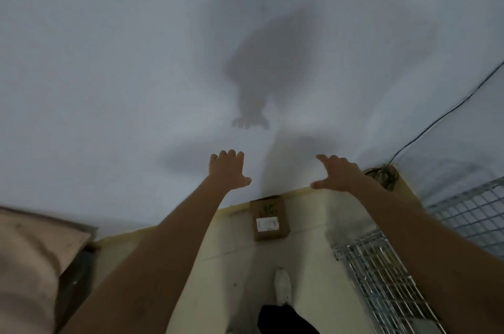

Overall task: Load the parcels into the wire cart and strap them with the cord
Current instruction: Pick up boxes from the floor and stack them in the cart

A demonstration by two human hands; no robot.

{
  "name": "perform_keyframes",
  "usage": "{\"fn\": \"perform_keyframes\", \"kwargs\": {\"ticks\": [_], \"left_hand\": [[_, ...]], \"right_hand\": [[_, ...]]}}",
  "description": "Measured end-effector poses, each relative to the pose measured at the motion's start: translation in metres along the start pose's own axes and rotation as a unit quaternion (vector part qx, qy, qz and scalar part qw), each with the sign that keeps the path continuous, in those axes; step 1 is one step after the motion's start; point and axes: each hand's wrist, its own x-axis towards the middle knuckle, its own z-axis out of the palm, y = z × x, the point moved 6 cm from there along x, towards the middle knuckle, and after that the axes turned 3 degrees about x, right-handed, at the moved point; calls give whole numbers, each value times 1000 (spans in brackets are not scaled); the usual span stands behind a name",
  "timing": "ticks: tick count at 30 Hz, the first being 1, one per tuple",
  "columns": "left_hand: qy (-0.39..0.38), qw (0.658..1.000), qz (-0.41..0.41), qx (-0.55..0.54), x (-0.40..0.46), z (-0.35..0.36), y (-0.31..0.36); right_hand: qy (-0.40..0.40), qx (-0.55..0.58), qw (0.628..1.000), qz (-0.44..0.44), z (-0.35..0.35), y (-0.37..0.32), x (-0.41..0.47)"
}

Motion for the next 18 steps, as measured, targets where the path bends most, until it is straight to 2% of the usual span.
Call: {"fn": "perform_keyframes", "kwargs": {"ticks": [8,18], "left_hand": [[-45,998,-28,-21,70,100,14],[-116,992,-25,-35,159,291,38]], "right_hand": [[-81,-43,995,-43,74,3,117],[-149,-27,988,-5,256,40,225]]}}
